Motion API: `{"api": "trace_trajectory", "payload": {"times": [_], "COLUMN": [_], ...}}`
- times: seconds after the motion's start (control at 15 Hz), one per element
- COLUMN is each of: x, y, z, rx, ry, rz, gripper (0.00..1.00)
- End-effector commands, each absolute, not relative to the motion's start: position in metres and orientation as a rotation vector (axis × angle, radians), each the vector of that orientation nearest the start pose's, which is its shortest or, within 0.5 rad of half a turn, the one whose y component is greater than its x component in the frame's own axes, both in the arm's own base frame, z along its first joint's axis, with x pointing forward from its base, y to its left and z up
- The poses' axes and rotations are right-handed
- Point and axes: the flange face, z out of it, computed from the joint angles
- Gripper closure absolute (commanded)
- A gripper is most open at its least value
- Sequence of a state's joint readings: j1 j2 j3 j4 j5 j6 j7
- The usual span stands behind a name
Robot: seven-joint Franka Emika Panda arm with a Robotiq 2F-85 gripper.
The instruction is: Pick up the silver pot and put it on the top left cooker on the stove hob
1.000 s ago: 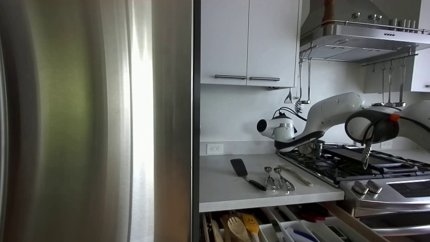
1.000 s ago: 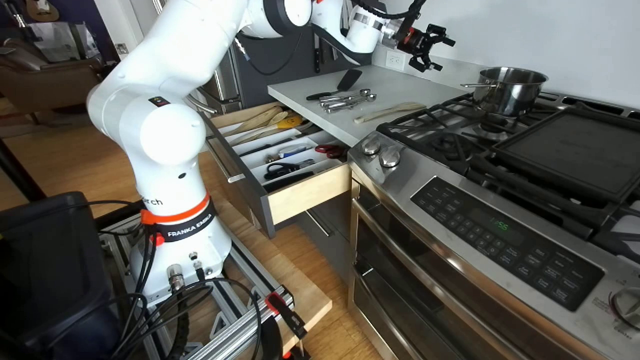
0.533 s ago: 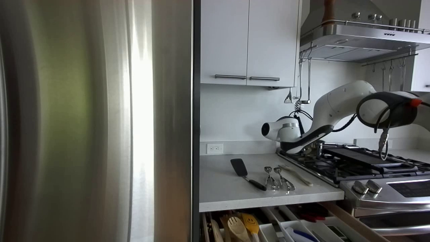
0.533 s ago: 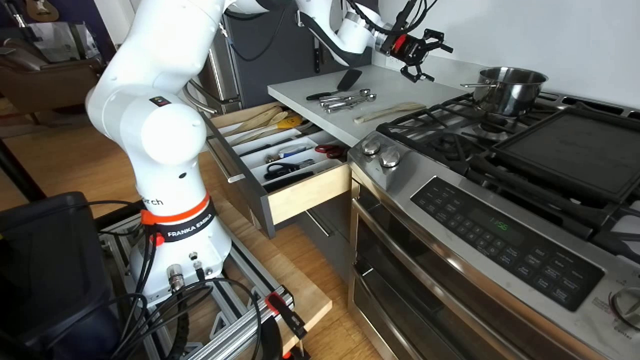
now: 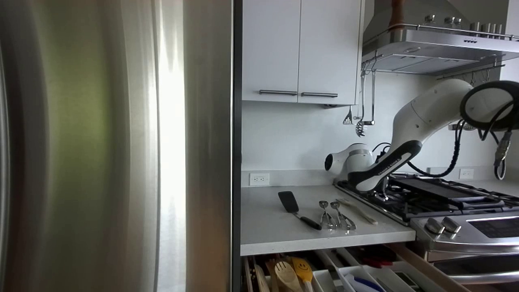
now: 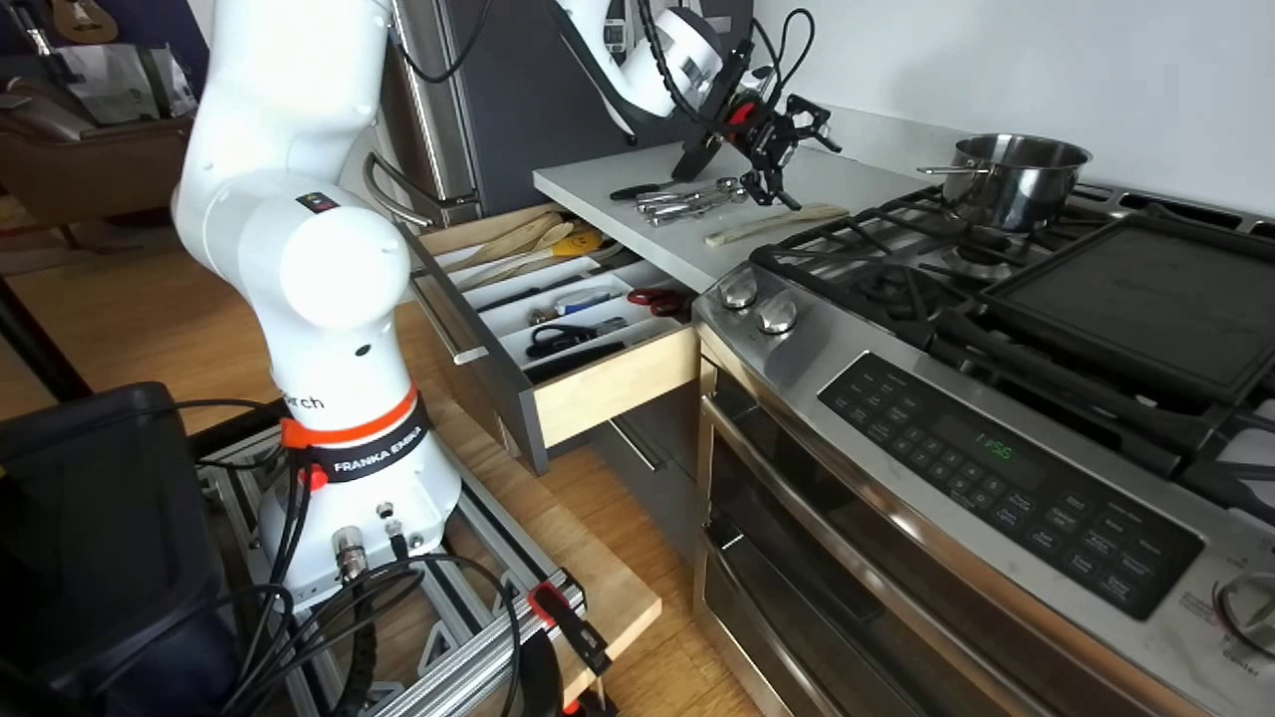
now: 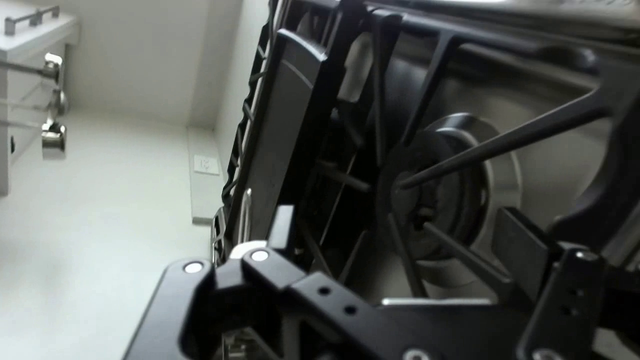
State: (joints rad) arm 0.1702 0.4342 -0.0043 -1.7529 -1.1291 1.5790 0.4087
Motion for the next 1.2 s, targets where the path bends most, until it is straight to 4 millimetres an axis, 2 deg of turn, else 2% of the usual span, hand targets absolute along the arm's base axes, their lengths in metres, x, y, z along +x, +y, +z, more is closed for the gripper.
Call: {"api": "trace_trajectory", "payload": {"times": [0.0,0.33,0.47,0.67,0.73,0.87,0.93,1.13], "x": [0.555,0.486,0.461,0.426,0.460,0.441,0.435,0.430], "y": [0.015,0.027,0.030,0.031,0.034,0.034,0.033,0.032], "z": [0.353,0.389,0.411,0.456,0.433,0.460,0.465,0.463], "rx": [2.066,2.253,2.323,2.447,2.367,2.413,2.420,2.421], "ry": [0.012,-0.028,0.002,0.127,0.054,0.099,0.108,0.114], "rz": [-0.169,-0.102,-0.085,-0.105,-0.121,-0.100,-0.091,-0.098], "gripper": [0.00,0.00,0.00,0.00,0.00,0.00,0.00,0.00]}}
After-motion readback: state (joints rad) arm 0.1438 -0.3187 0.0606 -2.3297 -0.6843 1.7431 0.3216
